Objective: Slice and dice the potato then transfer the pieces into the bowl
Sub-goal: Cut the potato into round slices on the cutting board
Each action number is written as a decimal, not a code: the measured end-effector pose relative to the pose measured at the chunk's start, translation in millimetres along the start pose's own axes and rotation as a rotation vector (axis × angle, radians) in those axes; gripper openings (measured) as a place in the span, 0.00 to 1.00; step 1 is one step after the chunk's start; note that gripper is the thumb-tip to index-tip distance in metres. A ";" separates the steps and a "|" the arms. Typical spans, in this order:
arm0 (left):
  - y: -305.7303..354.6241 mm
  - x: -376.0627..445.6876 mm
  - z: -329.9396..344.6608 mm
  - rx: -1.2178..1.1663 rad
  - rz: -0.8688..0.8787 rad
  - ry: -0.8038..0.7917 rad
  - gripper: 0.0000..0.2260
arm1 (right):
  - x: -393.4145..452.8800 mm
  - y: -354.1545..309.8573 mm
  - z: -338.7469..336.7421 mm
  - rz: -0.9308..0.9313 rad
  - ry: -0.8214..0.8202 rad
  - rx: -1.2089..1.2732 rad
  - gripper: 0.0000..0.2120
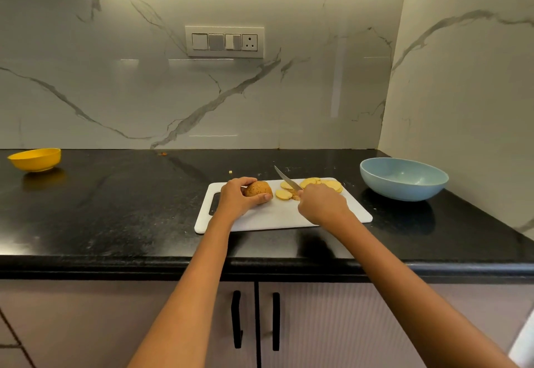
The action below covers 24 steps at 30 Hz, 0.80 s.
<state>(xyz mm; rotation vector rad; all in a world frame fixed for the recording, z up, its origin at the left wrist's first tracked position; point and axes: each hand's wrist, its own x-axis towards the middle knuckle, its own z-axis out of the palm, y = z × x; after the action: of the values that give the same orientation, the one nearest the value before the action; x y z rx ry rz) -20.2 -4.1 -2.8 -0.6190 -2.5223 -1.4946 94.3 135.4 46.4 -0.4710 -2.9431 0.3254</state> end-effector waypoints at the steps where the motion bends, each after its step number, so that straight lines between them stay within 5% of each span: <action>1: -0.4 0.5 0.1 -0.004 -0.002 -0.004 0.27 | -0.6 -2.3 -1.2 -0.011 0.005 0.005 0.10; 24: 0.3 2.3 1.9 -0.030 -0.005 0.038 0.24 | 3.5 -45.9 13.5 -0.097 -0.004 -0.066 0.14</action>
<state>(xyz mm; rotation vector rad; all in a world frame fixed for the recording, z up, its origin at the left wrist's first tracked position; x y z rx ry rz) -22.0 -1.7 -2.7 -0.5832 -2.4792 -1.5341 75.3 91.4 44.5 -0.3349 -2.9759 0.2193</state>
